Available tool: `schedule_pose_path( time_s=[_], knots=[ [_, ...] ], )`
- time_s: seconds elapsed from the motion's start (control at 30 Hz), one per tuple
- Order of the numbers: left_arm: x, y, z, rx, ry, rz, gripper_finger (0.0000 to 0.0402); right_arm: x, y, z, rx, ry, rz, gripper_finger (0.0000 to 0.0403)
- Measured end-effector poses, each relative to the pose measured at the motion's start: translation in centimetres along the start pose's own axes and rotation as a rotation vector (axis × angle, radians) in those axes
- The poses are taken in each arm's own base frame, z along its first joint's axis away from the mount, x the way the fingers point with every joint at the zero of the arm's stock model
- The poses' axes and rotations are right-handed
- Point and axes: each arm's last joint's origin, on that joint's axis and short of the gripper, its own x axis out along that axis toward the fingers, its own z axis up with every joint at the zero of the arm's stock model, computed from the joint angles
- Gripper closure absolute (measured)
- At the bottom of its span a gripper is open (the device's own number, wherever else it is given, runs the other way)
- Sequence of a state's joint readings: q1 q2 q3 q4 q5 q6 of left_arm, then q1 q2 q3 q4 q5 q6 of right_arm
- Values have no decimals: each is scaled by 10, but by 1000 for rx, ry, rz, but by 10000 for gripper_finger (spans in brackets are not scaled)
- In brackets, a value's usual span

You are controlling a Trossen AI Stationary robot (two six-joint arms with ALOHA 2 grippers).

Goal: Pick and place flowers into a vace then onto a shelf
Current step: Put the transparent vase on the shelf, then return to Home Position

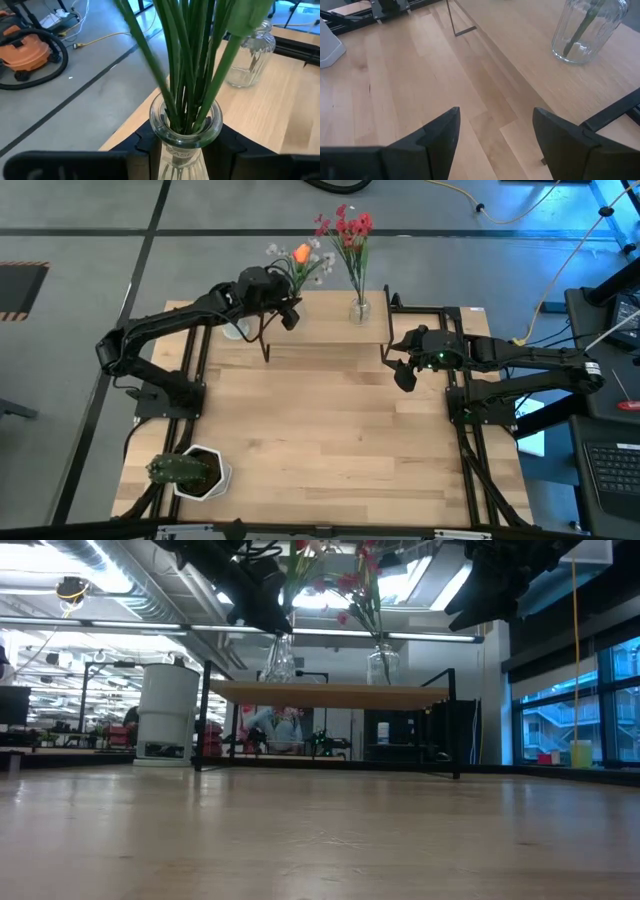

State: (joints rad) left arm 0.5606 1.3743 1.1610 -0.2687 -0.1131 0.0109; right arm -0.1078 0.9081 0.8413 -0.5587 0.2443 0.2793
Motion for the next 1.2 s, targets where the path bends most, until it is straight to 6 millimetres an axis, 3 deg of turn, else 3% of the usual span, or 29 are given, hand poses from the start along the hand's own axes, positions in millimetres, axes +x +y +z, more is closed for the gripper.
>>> schedule_pose_path(
  time_s=[0.43,0.63,0.9,1.2],
  knots=[
    [0,-1,0,22,-2,-20,276,0,-1,0,0,-10,-34,152],
    [-1,-1,0,29,-7,-42,243,0,-1,0,0,-9,-34,152],
    [-12,0,5,24,-42,-29,193,0,-1,0,-2,-9,-34,152],
    [-33,3,3,-7,1,-36,183,0,-1,0,-4,-3,-35,152]
  ],
)
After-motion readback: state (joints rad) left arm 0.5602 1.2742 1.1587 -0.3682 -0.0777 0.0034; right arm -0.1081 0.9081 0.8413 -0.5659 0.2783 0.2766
